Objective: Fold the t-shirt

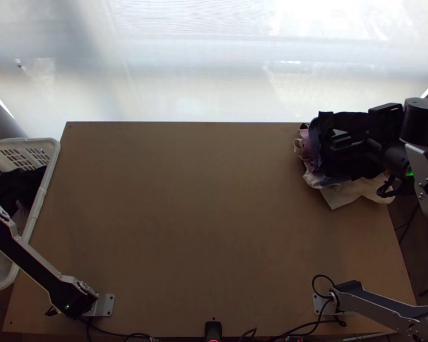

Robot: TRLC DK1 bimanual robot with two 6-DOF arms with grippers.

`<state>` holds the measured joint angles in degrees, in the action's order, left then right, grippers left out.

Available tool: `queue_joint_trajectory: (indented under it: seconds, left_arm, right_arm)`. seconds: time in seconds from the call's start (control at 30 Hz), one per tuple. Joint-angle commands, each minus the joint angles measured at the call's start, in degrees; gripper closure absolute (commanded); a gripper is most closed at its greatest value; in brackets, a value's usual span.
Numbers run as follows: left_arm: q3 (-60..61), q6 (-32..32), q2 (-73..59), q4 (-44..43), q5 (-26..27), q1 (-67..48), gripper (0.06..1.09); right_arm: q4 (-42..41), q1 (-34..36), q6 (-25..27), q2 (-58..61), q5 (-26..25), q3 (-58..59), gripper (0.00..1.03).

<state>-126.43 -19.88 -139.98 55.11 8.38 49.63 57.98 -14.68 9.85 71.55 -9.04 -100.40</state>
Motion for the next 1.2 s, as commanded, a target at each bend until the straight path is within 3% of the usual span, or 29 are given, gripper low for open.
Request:
queue_joint_trajectory:
  seconds: [0.0, 0.27, 0.4, 0.47, 0.67, 0.77, 0.93, 1.07, 1.17]
  left_arm:
    - [-0.13, 0.98, 16.94, 10.10, 7.26, -0.93, 1.05]
    - [-0.13, 0.89, 44.09, 24.17, 13.59, -17.37, 1.05]
    - [2.95, 6.08, 55.70, 26.10, 12.89, -37.85, 1.05]
    - [3.03, 9.95, 58.07, 25.66, 8.23, -51.74, 1.05]
    - [10.24, 21.37, 57.98, 20.12, -0.74, -86.72, 1.05]
    - [10.86, 21.81, 53.76, 17.05, -2.23, -97.09, 1.05]
    - [-2.77, 23.31, 41.11, 13.71, -3.37, -106.93, 1.05]
    - [-3.65, 21.55, 35.13, 4.30, -3.37, -112.12, 1.05]
    - [-3.91, 21.37, 31.09, -0.97, -3.37, -114.75, 1.05]
  right_arm:
    - [-0.06, -0.35, -0.18, -0.01, -0.01, -0.50, 0.05]
    - [-0.14, -0.18, -0.53, -2.20, -0.01, 2.49, 0.05]
    - [-0.06, 0.61, -0.53, -5.10, -0.01, 6.18, 0.05]
    - [-0.06, 1.05, -0.44, -6.95, 0.07, 8.03, 0.05]
    - [0.30, 2.81, -0.35, -13.10, -0.01, 14.71, 0.05]
    - [0.65, 3.43, -0.27, -16.35, -0.01, 17.78, 0.05]
    - [1.35, 5.98, 0.09, -21.36, -0.01, 23.23, 0.05]
    - [1.35, 10.46, 1.76, -26.20, -0.10, 29.03, 0.05]
    - [1.61, 17.40, 5.71, -30.06, -0.10, 32.64, 0.05]
